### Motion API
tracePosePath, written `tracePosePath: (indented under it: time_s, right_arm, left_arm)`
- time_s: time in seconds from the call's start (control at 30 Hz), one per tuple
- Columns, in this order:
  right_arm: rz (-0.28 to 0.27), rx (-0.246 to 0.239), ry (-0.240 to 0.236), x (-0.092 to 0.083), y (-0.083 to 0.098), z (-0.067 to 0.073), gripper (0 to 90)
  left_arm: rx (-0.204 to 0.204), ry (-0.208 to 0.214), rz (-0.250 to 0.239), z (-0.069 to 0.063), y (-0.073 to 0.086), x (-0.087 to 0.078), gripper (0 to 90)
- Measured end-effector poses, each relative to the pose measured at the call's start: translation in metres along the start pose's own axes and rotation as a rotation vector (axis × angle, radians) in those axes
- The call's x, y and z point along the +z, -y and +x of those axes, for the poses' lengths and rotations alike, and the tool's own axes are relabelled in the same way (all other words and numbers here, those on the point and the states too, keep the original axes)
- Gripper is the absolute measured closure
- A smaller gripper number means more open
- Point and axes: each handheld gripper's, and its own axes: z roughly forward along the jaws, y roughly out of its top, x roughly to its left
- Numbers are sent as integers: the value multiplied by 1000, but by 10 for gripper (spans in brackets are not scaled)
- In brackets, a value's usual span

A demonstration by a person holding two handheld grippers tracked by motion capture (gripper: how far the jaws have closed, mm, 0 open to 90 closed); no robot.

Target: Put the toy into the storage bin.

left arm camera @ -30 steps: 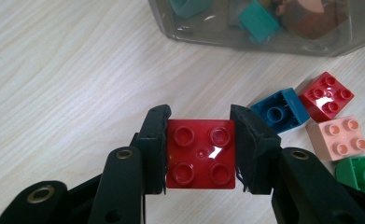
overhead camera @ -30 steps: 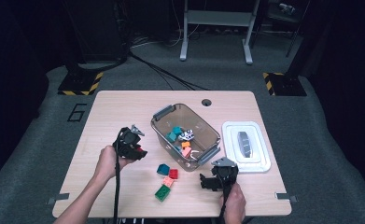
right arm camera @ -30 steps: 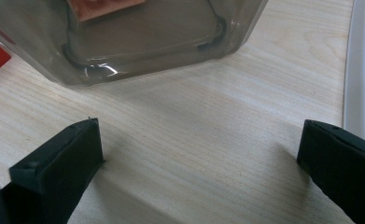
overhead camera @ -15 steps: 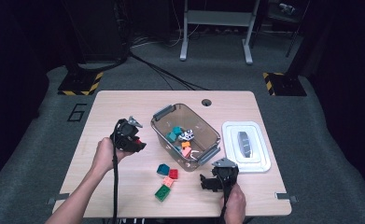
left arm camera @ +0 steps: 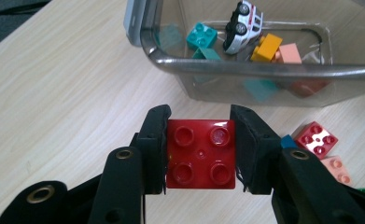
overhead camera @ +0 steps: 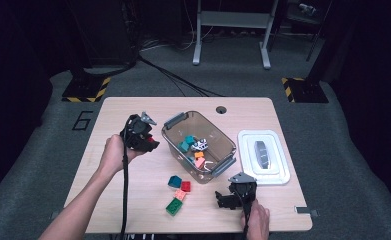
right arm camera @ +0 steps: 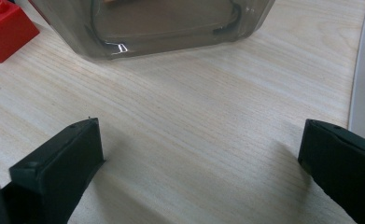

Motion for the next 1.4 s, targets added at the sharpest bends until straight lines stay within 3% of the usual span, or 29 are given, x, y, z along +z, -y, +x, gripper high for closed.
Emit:
tracePosePath:
  time_s: [0.37, 0.67, 0.87, 1.17, 1.4]
  right_arm:
    - [-2, -10, -1, 0, 0, -1, 0]
    - [-2, -9, 2, 0, 0, -1, 0]
    - [-1, -12, -7, 0, 0, -1, 0]
    - [-3, -8, -1, 0, 0, -1, 0]
    - [-1, -5, -2, 0, 0, 0, 0]
  left_arm:
    - [36, -15, -14, -9, -38, 1, 591]
    - [55, -35, 7, -18, -56, 15, 591]
    - [73, -34, 11, -25, -65, 26, 591]
    - [54, -2, 19, -31, -69, 47, 590]
    - [47, 22, 80, -31, -67, 65, 590]
